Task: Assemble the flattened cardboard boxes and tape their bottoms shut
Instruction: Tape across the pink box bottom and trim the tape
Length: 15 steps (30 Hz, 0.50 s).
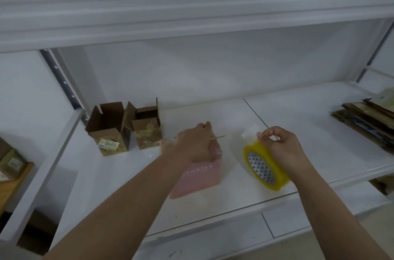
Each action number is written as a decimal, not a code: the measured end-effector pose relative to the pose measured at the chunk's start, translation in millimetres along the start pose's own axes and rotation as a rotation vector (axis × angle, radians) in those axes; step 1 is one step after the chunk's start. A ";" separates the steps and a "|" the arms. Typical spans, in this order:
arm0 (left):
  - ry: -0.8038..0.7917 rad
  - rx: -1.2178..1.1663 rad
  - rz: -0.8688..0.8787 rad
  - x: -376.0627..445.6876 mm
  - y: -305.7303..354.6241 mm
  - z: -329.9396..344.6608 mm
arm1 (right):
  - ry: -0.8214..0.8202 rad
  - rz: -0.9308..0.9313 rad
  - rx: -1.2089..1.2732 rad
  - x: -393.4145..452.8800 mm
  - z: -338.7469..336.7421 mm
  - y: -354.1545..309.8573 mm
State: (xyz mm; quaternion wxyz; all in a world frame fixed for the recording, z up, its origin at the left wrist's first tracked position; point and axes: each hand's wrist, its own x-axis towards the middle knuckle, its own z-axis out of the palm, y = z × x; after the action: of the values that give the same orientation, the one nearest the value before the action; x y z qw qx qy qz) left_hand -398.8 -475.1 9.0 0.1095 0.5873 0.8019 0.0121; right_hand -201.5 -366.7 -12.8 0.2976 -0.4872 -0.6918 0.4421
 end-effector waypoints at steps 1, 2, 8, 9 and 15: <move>-0.008 0.001 0.056 0.7 -5.4 2.4 | -0.007 0.003 -0.004 -1.0 -0.9 0.4; -0.023 -0.002 0.115 -1.4 -10.6 0.5 | -0.009 0.003 -0.007 -1.0 -1.7 1.5; 0.023 -0.132 0.067 -12.5 3.1 -8.7 | -0.021 0.001 -0.031 -2.6 0.9 2.9; 0.059 -0.089 0.036 -13.3 8.9 -3.5 | -0.031 -0.006 -0.032 -3.4 1.9 1.6; -0.075 -0.084 0.236 -25.2 -4.7 -0.1 | -0.178 -0.027 -0.026 -6.2 -4.8 -15.8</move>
State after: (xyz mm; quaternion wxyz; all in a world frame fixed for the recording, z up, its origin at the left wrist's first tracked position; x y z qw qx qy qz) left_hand -396.0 -500.3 12.4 0.1618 0.6725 0.7213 0.0363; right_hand -201.8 -373.1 3.6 0.2344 -0.4407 -0.7277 0.4705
